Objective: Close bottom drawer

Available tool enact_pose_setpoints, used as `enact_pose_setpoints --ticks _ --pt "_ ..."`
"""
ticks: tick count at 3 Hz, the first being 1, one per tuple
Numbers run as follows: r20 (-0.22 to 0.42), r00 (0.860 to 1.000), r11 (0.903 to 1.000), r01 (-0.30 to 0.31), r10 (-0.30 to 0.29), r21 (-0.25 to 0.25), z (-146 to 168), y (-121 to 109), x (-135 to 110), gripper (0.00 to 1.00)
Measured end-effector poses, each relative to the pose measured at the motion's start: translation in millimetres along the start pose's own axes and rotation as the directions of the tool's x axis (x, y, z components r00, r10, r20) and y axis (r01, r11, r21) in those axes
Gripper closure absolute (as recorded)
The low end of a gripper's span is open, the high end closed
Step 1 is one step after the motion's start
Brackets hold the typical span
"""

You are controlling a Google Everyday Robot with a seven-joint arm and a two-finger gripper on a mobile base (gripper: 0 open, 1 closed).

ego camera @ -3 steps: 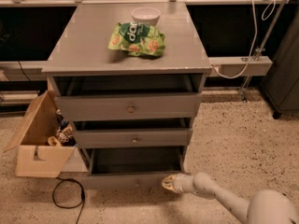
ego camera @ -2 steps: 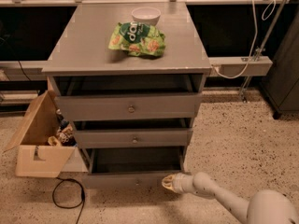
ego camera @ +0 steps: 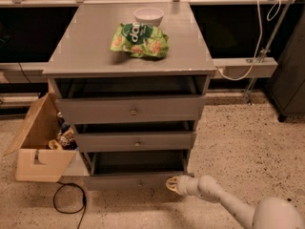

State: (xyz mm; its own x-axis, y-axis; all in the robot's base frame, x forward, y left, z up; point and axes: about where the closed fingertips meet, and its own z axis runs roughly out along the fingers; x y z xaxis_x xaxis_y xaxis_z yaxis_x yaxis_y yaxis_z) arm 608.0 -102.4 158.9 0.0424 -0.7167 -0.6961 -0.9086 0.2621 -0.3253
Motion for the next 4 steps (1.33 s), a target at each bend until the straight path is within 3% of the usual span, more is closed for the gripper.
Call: enact_pose_setpoints --ticks 1,2,3,4 --pt "0.023 0.999 0.9985 0.027 -0.028 0.047 2.9 -18.6 -0.9 1.0" --pt "0.096 0.994 0.997 0.042 -0.048 0.065 22.1 -23.9 -21.0 1.0" --pt "0.106 0.993 0.9958 0.05 -0.058 0.078 23.8 -30.2 -23.5 1.0" --pt "0.127 0.989 0.9911 0.064 -0.079 0.117 26.4 -53.8 -28.2 1.0"
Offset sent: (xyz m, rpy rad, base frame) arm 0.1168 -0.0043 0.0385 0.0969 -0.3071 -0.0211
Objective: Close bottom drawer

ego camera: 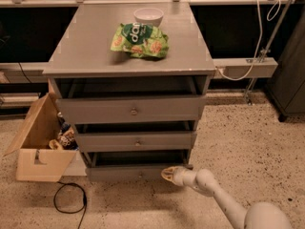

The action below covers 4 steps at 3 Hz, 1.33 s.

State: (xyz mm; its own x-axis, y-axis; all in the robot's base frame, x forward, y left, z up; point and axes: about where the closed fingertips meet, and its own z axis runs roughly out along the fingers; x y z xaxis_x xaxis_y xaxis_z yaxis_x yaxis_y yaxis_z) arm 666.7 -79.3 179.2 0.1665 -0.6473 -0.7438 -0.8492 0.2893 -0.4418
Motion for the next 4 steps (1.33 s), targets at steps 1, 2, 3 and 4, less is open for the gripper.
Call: enact_pose_setpoints --ticks 1,2,3,4 --pt "0.002 1.0 1.0 0.001 -0.001 0.003 0.2 -1.0 -0.7 1.0" --pt "0.02 1.0 0.9993 0.013 -0.013 0.035 5.2 -23.8 -3.6 1.0" --pt "0.033 0.999 0.9981 0.016 -0.018 0.059 8.7 -40.5 -5.1 1.0" --pt "0.049 0.999 0.9963 0.02 -0.024 0.084 13.0 -58.8 -7.2 1.0"
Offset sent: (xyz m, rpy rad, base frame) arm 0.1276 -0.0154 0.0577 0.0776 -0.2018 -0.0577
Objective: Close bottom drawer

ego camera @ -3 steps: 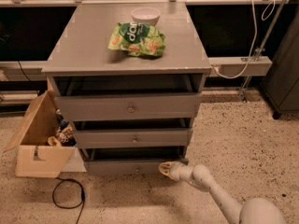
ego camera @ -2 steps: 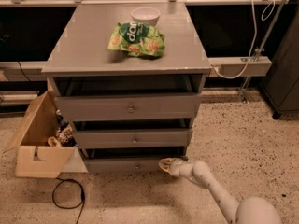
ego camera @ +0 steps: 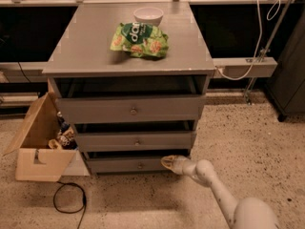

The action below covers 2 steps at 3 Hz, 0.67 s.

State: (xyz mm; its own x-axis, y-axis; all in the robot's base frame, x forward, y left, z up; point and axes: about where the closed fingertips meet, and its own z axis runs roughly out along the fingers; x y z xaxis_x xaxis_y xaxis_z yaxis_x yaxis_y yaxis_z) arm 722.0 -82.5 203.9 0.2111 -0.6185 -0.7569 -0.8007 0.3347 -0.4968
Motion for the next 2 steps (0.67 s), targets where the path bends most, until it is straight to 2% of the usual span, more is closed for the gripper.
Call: enact_pose_setpoints --ticks 1,2 --pt "0.0 1.0 1.0 0.0 0.0 0.0 -0.8 0.9 -0.1 1.0" --pt "0.034 0.999 0.9997 -0.017 0.018 -0.017 -47.4 14.6 13.7 1.0"
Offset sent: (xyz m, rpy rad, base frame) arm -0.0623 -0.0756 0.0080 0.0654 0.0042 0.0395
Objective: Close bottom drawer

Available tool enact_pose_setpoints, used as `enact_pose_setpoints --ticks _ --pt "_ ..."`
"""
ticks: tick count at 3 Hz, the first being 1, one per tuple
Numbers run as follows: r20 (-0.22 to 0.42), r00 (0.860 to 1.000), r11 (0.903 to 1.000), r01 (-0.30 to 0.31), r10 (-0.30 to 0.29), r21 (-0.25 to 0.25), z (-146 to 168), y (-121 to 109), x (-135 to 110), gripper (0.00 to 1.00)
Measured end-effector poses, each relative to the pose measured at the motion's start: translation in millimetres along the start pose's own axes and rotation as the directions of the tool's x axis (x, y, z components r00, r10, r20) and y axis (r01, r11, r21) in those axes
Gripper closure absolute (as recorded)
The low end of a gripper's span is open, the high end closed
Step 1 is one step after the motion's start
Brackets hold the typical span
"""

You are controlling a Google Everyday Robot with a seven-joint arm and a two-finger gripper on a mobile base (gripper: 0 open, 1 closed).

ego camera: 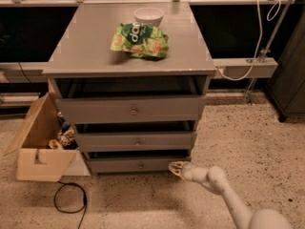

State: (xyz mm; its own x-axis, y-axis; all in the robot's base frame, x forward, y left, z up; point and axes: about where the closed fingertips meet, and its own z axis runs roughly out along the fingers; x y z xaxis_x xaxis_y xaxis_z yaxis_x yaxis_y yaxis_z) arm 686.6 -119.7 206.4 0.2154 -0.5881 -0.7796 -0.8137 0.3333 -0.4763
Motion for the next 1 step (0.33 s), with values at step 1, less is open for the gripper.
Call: enact_pose_setpoints --ticks 1 --pt "0.023 0.997 0.9971 -0.067 0.068 -0.035 -44.7 32.5 8.1 1.0"
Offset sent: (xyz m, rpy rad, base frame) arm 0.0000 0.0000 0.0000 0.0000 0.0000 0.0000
